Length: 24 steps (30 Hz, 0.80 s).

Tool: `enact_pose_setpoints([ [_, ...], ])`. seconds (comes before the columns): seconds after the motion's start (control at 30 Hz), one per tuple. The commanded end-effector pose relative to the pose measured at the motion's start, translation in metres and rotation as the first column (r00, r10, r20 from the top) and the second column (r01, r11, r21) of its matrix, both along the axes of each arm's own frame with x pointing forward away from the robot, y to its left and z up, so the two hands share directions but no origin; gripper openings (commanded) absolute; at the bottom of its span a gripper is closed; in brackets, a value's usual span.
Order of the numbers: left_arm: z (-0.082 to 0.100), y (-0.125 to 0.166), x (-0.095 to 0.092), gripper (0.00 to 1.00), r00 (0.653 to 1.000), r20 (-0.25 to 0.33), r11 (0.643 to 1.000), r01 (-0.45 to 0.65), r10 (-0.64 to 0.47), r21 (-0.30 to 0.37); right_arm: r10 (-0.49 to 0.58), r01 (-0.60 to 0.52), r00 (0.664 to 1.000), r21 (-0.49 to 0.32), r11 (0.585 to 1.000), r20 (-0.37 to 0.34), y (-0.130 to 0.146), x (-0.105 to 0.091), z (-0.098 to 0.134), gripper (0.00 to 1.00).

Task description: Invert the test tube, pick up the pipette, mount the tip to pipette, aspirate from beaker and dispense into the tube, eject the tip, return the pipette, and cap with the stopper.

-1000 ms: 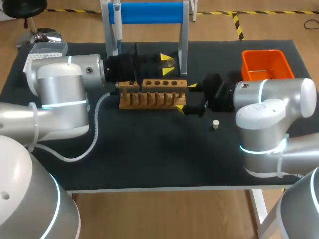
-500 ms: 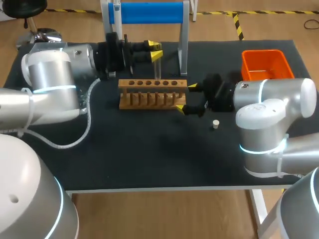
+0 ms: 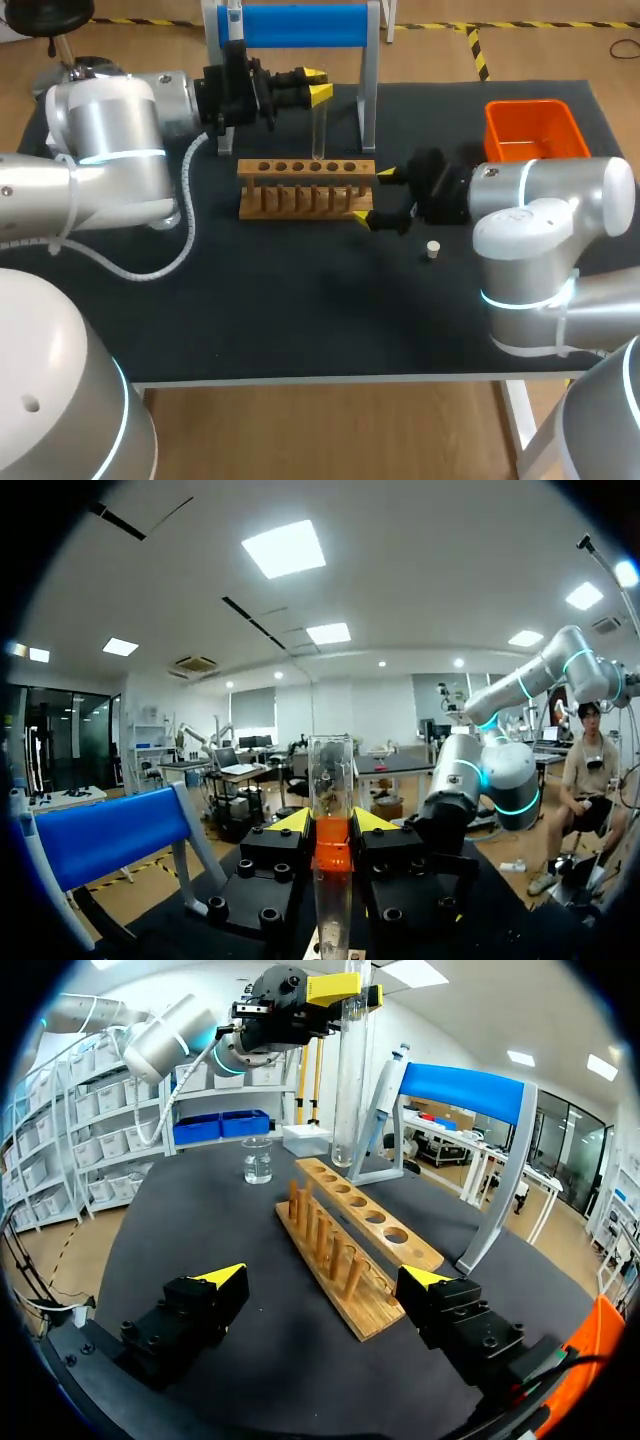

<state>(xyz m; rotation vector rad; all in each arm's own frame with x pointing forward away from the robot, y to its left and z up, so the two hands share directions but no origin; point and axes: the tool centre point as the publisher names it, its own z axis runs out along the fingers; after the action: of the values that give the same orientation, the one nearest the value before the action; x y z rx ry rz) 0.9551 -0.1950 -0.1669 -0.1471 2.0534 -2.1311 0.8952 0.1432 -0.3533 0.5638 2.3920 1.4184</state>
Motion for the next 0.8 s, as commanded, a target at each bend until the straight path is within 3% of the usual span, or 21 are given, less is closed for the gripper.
enact_pose_setpoints([
  [0.03, -0.0081, -0.0031, -0.0023, 0.0, 1.0, 0.001, 0.999, -0.023, 0.023, -0.022, -0.002, 0.002, 1.0, 0.001, 1.0, 0.002, 0.0, -0.0007, -0.0006, 1.0],
  [0.63, -0.0131, -0.0033, 0.0002, 0.0, 1.0, 0.009, 0.999, -0.03, 0.03, -0.014, -0.002, 0.002, 1.0, 0.001, 1.0, 0.002, 0.0, -0.0007, -0.0006, 1.0],
  [0.8, -0.0131, -0.0033, 0.0002, 0.0, 1.0, 0.009, 0.999, -0.03, 0.03, -0.014, 0.023, -0.022, 0.999, -0.01, 1.0, 0.04, -0.0023, 0.003, -0.0018, 1.0],
])
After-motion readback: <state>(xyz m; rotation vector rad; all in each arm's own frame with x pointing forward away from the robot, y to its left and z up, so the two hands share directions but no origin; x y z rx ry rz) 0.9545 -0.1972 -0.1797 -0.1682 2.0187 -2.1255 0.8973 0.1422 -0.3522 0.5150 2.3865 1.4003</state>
